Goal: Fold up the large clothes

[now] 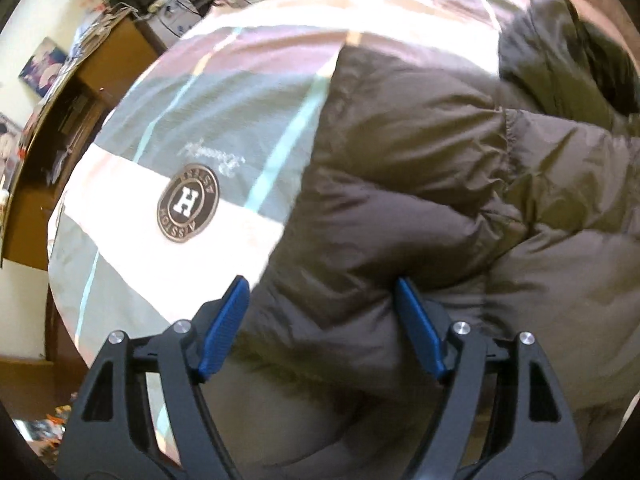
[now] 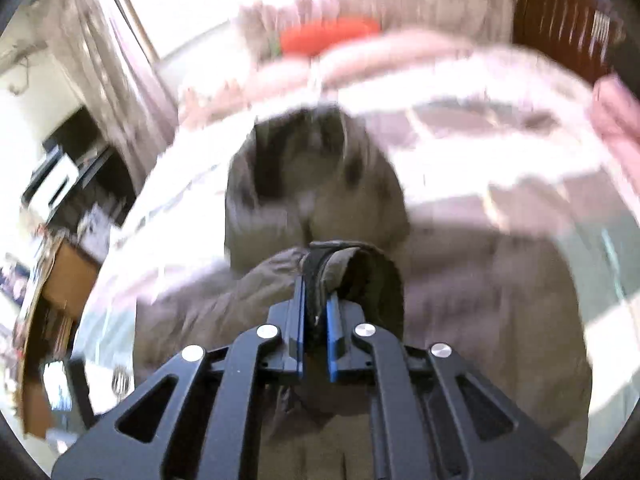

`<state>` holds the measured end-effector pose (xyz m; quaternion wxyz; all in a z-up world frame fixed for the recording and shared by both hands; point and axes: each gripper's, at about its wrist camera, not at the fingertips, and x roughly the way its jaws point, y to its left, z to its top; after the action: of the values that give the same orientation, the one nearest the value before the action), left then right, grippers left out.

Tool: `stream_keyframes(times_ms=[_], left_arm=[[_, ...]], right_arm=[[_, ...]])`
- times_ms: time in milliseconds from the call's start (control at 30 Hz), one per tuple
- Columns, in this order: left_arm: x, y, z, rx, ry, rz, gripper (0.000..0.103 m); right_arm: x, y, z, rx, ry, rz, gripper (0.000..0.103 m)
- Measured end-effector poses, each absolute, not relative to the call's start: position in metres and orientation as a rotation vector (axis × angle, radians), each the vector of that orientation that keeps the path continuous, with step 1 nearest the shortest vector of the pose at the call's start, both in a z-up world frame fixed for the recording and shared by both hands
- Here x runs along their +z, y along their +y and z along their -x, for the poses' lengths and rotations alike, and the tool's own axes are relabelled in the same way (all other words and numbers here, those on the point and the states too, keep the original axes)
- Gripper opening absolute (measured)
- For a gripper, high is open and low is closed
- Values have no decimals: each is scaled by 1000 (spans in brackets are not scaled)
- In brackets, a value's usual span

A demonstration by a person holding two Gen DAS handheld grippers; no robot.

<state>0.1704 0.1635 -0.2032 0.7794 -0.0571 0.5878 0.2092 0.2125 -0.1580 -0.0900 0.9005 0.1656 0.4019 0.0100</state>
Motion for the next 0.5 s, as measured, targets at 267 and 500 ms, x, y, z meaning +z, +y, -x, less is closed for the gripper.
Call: stream_keyframes(times_ms=[267, 500], left_arm=[[-215, 162, -181, 440, 1300, 144, 77], [-170, 133, -174, 355, 1114, 83, 61]], right_arm=[[-200, -203, -232, -186, 1117, -399, 65], [-142, -212, -216, -29, 918, -456, 72]])
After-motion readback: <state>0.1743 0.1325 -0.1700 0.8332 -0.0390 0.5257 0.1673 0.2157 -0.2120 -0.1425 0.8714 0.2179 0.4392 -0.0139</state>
